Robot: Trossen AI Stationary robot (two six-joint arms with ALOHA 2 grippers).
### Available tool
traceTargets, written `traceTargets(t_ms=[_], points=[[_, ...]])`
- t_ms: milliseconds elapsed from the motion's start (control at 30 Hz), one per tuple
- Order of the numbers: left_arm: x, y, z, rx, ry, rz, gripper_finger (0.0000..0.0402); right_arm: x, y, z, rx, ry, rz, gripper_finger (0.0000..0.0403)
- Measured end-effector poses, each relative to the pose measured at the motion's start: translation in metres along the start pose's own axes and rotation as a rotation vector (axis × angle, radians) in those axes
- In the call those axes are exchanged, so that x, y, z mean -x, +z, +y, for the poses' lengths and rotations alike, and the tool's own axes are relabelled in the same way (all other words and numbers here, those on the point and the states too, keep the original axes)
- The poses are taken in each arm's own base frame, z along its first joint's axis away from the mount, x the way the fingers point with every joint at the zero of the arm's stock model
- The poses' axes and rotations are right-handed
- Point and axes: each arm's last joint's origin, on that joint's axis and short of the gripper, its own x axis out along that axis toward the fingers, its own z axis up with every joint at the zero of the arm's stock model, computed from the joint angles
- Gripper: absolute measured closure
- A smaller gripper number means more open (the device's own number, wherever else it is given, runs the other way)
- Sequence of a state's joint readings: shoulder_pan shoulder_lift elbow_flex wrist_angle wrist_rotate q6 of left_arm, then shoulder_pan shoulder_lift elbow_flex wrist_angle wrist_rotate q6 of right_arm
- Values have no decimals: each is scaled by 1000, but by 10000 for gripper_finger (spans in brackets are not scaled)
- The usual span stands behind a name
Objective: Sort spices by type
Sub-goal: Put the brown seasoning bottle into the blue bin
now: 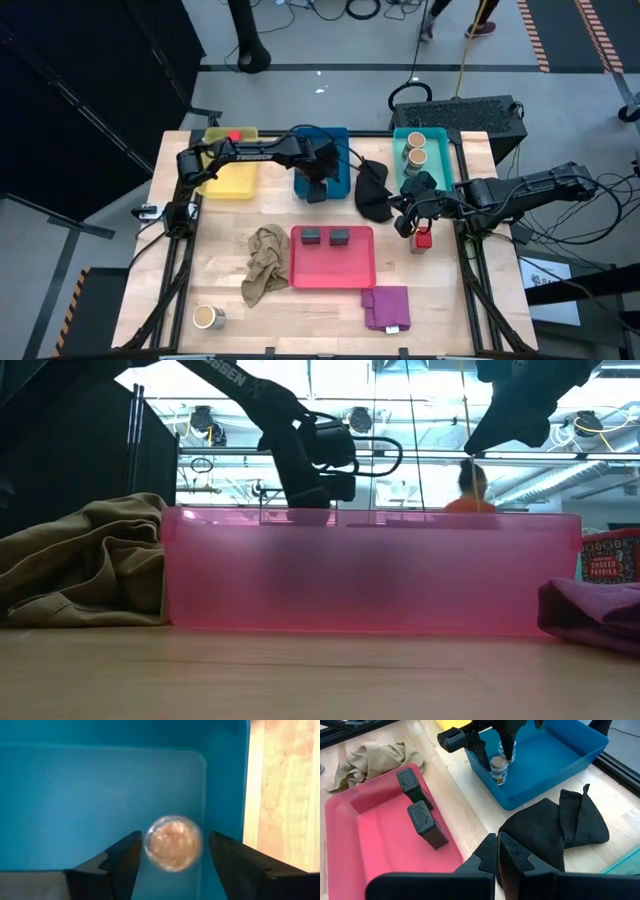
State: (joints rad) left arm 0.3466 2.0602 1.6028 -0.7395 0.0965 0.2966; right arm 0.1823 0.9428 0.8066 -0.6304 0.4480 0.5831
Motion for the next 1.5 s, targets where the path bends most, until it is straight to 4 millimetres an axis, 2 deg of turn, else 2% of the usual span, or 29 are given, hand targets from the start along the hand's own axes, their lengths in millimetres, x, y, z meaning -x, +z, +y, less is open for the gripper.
traceTargets(t_ms=[267,500,633,767,967,1033,1200,1500], points=[[5,-1,1,-14,43,16,160,0,0,0,1,0,0,403],[47,5,-1,-97,127,-64,159,0,0,0,0,-1,-2,403],[59,0,-5,-147,76,-47,164,0,1,0,0,-15,-13,403],[54,-6,-13,-190,17,18,214,0,1,-1,0,-20,-16,403],[45,-9,-19,-212,-22,31,363,0,0,-1,0,-21,-15,403],[41,-13,-20,-201,-28,50,390,0,0,-1,1,-22,-14,403],[32,-19,-17,-174,-33,70,388,0,0,-1,1,-23,-13,403],[16,-12,-14,-172,-16,6,395,0,0,-1,2,-24,-13,403]])
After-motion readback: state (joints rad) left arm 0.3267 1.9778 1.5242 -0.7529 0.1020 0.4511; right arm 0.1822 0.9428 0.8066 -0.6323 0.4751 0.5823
